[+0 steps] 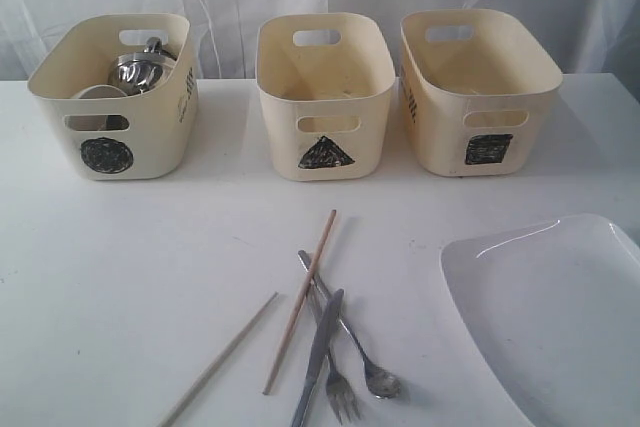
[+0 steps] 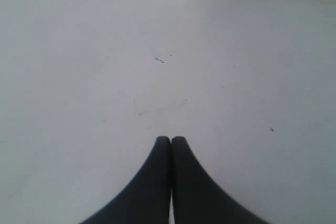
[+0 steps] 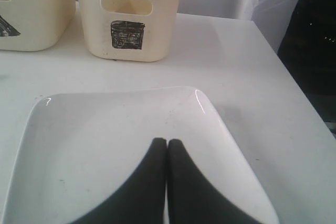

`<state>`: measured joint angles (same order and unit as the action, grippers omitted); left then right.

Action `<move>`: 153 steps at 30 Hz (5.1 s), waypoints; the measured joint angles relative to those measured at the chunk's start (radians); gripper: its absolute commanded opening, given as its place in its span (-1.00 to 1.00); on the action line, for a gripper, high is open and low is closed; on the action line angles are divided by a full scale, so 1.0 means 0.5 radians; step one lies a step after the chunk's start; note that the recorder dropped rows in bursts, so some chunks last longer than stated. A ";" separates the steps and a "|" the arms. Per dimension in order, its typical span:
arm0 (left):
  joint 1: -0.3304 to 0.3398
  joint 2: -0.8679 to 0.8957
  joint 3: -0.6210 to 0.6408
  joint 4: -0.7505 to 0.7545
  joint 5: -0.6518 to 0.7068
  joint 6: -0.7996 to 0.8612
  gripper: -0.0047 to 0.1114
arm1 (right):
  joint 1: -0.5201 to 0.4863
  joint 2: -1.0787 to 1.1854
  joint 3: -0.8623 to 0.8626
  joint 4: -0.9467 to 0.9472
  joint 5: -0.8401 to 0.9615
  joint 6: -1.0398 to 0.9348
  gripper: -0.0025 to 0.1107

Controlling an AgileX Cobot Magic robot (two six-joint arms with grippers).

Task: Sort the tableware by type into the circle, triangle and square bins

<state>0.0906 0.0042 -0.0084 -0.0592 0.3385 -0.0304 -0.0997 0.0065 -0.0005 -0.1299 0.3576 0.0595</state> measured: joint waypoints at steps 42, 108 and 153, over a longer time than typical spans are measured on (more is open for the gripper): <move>-0.035 0.000 0.000 -0.216 0.004 0.317 -0.92 | 0.000 0.351 -0.576 0.543 -2.500 0.248 -0.96; -0.035 0.000 0.000 -0.216 0.004 0.325 -0.92 | 1.189 3.221 -2.221 2.145 1.318 -1.786 -0.95; -0.035 0.000 0.000 -0.216 0.004 0.325 -0.92 | 1.095 4.309 -3.087 0.498 0.703 0.512 -0.35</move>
<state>0.0730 0.0042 -0.0084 -0.1674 0.3403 0.1319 0.4478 2.1610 -1.5441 0.1189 0.7092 0.3155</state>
